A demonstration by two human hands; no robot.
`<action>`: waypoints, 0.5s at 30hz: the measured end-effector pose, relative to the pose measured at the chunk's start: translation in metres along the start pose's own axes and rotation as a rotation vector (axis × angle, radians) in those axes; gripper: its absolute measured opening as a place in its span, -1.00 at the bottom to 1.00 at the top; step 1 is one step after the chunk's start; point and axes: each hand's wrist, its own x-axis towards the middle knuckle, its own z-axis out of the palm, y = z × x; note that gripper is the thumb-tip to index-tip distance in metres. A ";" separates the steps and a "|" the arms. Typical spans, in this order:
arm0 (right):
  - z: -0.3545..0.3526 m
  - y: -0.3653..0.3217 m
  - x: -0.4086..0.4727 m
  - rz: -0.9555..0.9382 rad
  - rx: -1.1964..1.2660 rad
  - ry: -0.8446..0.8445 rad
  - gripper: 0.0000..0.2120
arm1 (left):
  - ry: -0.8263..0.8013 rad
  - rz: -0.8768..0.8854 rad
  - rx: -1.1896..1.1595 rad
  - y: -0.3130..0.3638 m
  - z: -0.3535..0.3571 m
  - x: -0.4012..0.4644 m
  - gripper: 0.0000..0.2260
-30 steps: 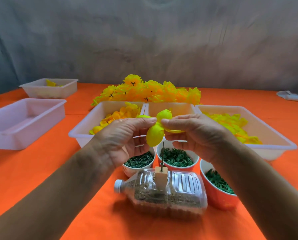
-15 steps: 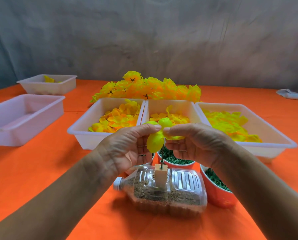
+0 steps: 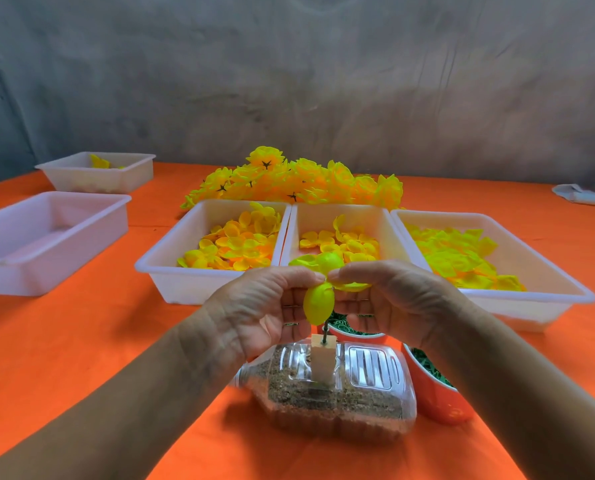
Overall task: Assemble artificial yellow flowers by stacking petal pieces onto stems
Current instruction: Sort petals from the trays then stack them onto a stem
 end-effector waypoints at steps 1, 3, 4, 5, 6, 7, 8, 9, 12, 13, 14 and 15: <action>0.000 0.000 -0.001 -0.002 0.000 -0.003 -0.92 | -0.007 0.001 0.003 0.000 0.000 -0.001 -0.94; 0.000 0.000 -0.002 -0.019 0.005 -0.010 -0.93 | -0.027 0.010 0.000 0.000 -0.001 -0.001 -0.96; 0.000 -0.001 -0.003 -0.028 0.011 -0.015 -0.94 | -0.035 0.017 -0.001 0.000 -0.001 -0.001 -0.96; 0.000 -0.002 -0.003 -0.037 0.016 -0.019 -0.95 | -0.040 0.024 0.001 0.001 -0.001 -0.002 -0.95; 0.000 -0.002 -0.004 -0.044 0.018 -0.021 -0.96 | -0.043 0.031 0.006 0.001 -0.001 -0.002 -0.95; 0.000 -0.003 -0.004 -0.051 0.015 -0.022 -0.97 | -0.046 0.035 0.008 0.002 -0.001 -0.003 -0.95; 0.000 -0.002 -0.005 -0.057 0.011 -0.023 -0.97 | -0.051 0.038 0.011 0.001 -0.001 -0.003 -0.95; 0.000 -0.002 -0.005 -0.060 0.010 -0.025 -0.97 | -0.056 0.037 0.012 0.001 0.000 -0.003 -0.95; -0.001 0.002 -0.005 -0.048 0.028 -0.028 -0.96 | -0.067 0.028 0.024 -0.001 0.000 -0.004 -0.94; -0.001 0.003 -0.005 -0.041 0.034 -0.029 -0.95 | -0.067 0.026 0.025 -0.002 0.001 -0.004 -0.93; -0.001 0.004 -0.006 -0.036 0.041 -0.032 -0.95 | -0.068 0.027 0.026 -0.003 0.001 -0.004 -0.93; -0.001 0.004 -0.006 -0.032 0.050 -0.038 -0.95 | -0.067 0.028 0.025 -0.004 0.001 -0.004 -0.93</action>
